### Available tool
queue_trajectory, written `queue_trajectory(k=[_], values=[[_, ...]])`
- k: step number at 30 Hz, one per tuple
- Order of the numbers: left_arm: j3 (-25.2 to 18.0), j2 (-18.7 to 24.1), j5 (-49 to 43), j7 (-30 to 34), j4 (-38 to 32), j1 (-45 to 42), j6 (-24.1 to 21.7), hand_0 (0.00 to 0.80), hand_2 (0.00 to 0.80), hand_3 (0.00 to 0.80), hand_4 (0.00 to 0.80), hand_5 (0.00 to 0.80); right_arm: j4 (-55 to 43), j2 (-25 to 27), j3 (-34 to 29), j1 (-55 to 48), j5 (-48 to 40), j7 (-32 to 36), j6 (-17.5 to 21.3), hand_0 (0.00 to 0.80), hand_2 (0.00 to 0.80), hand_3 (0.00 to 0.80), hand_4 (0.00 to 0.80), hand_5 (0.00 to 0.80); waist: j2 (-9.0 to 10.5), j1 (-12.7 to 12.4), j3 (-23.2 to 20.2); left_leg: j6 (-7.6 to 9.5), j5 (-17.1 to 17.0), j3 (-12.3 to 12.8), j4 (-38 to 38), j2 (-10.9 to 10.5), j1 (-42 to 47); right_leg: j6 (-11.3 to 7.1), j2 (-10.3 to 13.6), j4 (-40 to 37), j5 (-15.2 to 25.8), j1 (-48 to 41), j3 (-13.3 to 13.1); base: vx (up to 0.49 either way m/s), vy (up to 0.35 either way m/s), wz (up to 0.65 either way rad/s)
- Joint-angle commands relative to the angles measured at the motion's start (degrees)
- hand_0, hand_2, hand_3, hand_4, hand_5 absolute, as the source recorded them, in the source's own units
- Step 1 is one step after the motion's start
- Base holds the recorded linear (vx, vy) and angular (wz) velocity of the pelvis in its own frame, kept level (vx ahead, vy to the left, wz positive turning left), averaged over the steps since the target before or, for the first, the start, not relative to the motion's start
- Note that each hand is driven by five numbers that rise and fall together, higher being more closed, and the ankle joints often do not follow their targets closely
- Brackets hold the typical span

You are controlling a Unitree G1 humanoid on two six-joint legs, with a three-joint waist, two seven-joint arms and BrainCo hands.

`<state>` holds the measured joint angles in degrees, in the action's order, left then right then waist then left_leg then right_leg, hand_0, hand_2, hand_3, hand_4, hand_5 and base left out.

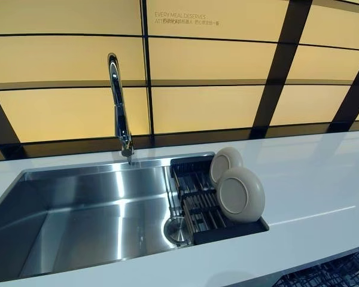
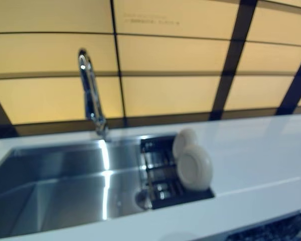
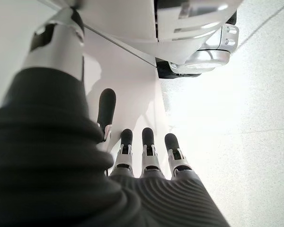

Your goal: Take plates into dishwasher

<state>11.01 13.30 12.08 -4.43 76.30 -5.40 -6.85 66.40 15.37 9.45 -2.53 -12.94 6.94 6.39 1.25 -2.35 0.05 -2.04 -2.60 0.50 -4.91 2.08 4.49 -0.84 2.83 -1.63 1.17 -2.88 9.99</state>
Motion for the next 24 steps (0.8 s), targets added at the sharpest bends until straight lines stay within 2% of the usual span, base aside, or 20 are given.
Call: queue_trajectory(k=[1,3,4,5,6,7,8,9,10,12,13,15,17,20,24], values=[[-2.37,1.48,2.31,0.93,-0.1,8.82,-6.09,0.0,0.0,0.0,0.0,0.0,-0.75,0.16,0.25,4.27,0.1,-0.08,1.44,0.0,0.0,0.0,0.0,0.0,1.79,0.68,0.37,1.63,0.33,1.37,-0.09,-2.42,0.95,-4.26,3.63,-2.37,4.46,-2.74,-1.31,0.0,0.0,0.0],[-2.63,1.53,4.2,1.21,-0.55,8.97,-7.56,0.0,0.0,0.0,0.0,0.0,-0.84,0.2,0.19,4.27,0.16,-0.1,1.23,0.0,0.0,0.0,0.0,0.0,1.74,0.63,0.41,1.58,0.26,1.28,-0.09,-2.4,0.93,-4.26,3.66,-2.37,4.47,-2.78,-1.21,0.0,0.0,0.0],[-3.76,1.58,6.97,1.62,-2.8,9.18,-8.76,0.0,0.0,0.0,0.0,0.0,-1.45,0.34,-0.17,4.03,0.29,-0.31,0.61,0.0,0.0,0.0,0.0,0.0,1.64,0.41,0.55,1.51,0.18,1.08,-0.09,-2.4,0.91,-4.21,3.68,-2.41,4.42,-2.95,-1.01,0.027,0.005,0.06],[-6.13,2.08,11.1,1.07,-9.07,9.51,-9.66,0.0,0.0,0.0,0.0,0.0,-2.25,0.55,-0.9,3.52,0.39,-0.82,-0.36,0.0,0.0,0.0,0.0,0.0,1.45,-0.11,0.84,1.38,0.01,0.61,-0.09,-2.45,0.86,-4.17,3.79,-2.47,4.44,-3.18,-0.48,0.025,0.006,0.08],[-6.32,2.12,11.35,0.84,-9.7,9.45,-9.74,0.0,0.0,0.0,0.0,0.0,-2.32,0.55,-0.96,3.46,0.4,-0.87,-0.41,0.0,0.0,0.0,0.0,0.0,1.44,-0.12,0.88,1.37,0.01,0.55,-0.09,-2.45,0.9,-4.17,3.8,-2.47,4.42,-3.25,-0.4,0.019,0.009,0.12],[-8.16,2.37,14.31,0.5,-14.46,9.45,-10.97,0.0,0.0,0.0,0.0,0.0,-2.95,0.61,-1.58,2.96,0.43,-1.46,-1.01,0.0,0.0,0.0,0.0,0.0,1.31,-0.63,1.12,1.31,-0.12,0.22,-0.09,-2.51,0.8,-4.12,3.87,-2.48,4.4,-3.4,0.1,-0.005,0.01,0.18],[-10.3,2.71,16.84,-1.08,-21.46,8.96,-14.18,0.0,0.0,0.0,0.0,0.0,-4.33,0.56,-2.46,1.99,0.59,-2.43,-2.15,0.0,0.0,0.0,0.0,0.0,1.1,-1.41,1.49,1.27,-0.34,-0.24,-0.09,-2.56,0.62,-4.01,4.0,-2.47,4.41,-3.51,0.98,-0.006,0.011,0.21],[-10.65,2.82,16.78,-1.63,-23.51,8.79,-13.53,0.0,0.0,0.0,0.0,0.0,-4.7,0.54,-2.6,1.77,0.55,-2.64,-2.38,0.0,0.0,0.0,0.0,0.0,1.06,-1.54,1.56,1.26,-0.38,-0.38,-0.09,-2.58,0.59,-3.99,4.01,-2.48,4.4,-3.55,1.12,-0.017,0.014,0.23],[-12.23,3.26,17.14,-2.95,-30.3,8.02,-14.65,0.0,0.0,0.0,0.0,0.0,-6.29,0.35,-3.42,0.84,0.41,-3.64,-3.27,0.0,0.0,0.0,0.0,0.0,0.91,-2.31,1.95,1.23,-0.63,-0.96,-0.09,-2.67,0.34,-3.89,4.04,-2.51,4.43,-3.6,1.72,-0.027,0.007,0.22],[-14.41,3.88,18.19,-3.72,-39.39,6.47,-16.99,0.0,0.0,0.0,0.0,0.0,-8.6,-0.03,-4.53,-0.69,-0.04,-4.98,-4.1,0.0,0.0,0.0,0.0,0.0,0.83,-3.39,2.57,1.26,-0.87,-2.01,-0.09,-2.88,0.01,-3.75,4.03,-2.65,4.33,-3.81,2.58,-0.052,-0.007,0.28],[-15.75,4.47,17.84,-4.18,-46.08,5.76,-16.72,0.0,0.0,0.0,0.0,0.0,-9.73,-0.47,-5.22,-1.71,-0.37,-5.74,-4.11,0.0,0.0,0.0,0.0,0.0,0.91,-4.05,2.93,1.36,-0.93,-2.77,-0.09,-3.09,-0.23,-3.66,3.97,-2.79,4.28,-3.89,3.04,-0.055,-0.028,0.35],[-16.88,4.8,17.92,-4.37,-52.91,5.3,-17.28,0.0,0.0,0.0,0.0,0.0,-10.34,-0.87,-5.78,-2.81,-0.75,-6.23,-3.54,0.0,0.0,0.0,0.0,0.0,1.05,-4.63,3.34,1.49,-0.92,-3.54,-0.09,-3.3,-0.41,-3.6,3.88,-2.98,4.19,-4.08,3.61,-0.04,-0.043,0.37],[-18.2,5.56,18.36,-3.98,-60.41,5.67,-15.49,0.0,0.0,0.0,0.0,0.0,-10.23,-0.66,-6.01,-3.33,-1.37,-6.13,-2.98,0.0,0.0,0.0,0.0,0.0,1.08,-5.12,3.43,1.47,-0.73,-4.26,-0.09,-3.32,-0.45,-3.45,3.57,-3.12,3.8,-4.32,4.08,-0.015,-0.045,0.4],[-17.71,6.44,17.57,-4.38,-63.92,6.27,-13.92,0.0,0.0,0.0,0.0,0.0,-10.97,-0.29,-5.59,-3.4,-1.4,-6.35,-3.58,0.0,0.0,0.0,0.0,0.0,0.75,-4.78,2.87,1.27,-0.59,-4.39,-0.09,-3.08,-0.34,-3.39,3.24,-3.21,3.55,-4.41,3.93,0.012,-0.007,0.29],[-16.83,7.06,17.95,-6.93,-66.19,6.76,-9.12,0.0,0.0,0.0,0.0,0.0,-12.15,0.42,-5.18,-3.76,-0.84,-6.24,-4.51,0.0,0.0,0.0,0.0,0.0,0.08,-4.01,2.3,0.91,-0.66,-3.95,-0.09,-2.71,-0.45,-3.4,3.03,-3.22,3.3,-4.25,3.49,0.006,0.02,0.09]])
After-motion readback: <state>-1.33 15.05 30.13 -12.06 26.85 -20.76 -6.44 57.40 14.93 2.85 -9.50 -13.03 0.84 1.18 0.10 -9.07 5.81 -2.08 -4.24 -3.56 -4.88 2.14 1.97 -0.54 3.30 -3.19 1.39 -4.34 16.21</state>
